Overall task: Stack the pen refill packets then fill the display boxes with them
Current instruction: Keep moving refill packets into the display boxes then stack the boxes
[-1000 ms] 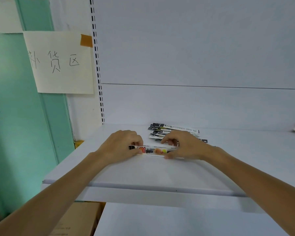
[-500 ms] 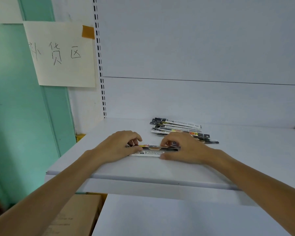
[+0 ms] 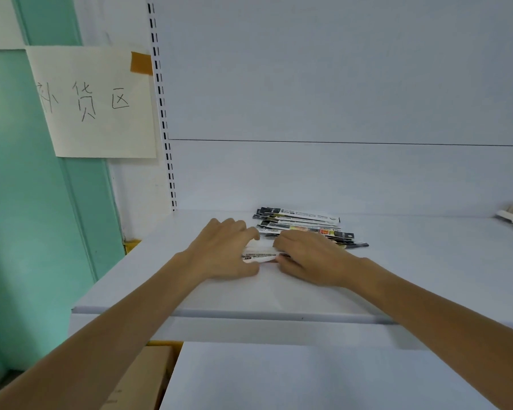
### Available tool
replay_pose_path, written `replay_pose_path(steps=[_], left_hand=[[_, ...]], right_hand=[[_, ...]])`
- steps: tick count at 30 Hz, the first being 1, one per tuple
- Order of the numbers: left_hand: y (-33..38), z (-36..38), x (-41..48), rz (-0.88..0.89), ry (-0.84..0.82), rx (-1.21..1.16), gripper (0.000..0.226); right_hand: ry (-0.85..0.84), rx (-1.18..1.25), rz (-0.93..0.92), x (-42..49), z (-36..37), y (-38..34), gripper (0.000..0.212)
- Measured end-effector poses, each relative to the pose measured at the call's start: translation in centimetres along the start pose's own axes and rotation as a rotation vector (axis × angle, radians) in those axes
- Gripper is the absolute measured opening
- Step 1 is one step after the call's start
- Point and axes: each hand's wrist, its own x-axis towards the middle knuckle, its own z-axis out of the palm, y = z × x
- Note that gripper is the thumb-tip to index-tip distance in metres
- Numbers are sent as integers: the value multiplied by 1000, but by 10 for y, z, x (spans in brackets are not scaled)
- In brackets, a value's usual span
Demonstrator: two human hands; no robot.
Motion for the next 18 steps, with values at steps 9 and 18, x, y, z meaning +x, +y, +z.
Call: replay_pose_path(steps=[9, 18], left_hand=[[34, -5, 19, 100, 357, 231, 18], [85, -3, 64, 114, 70, -122, 27]], right_hand=[[-110, 49, 312, -30, -26, 24, 49], [210, 513, 506, -77, -47, 53, 39]])
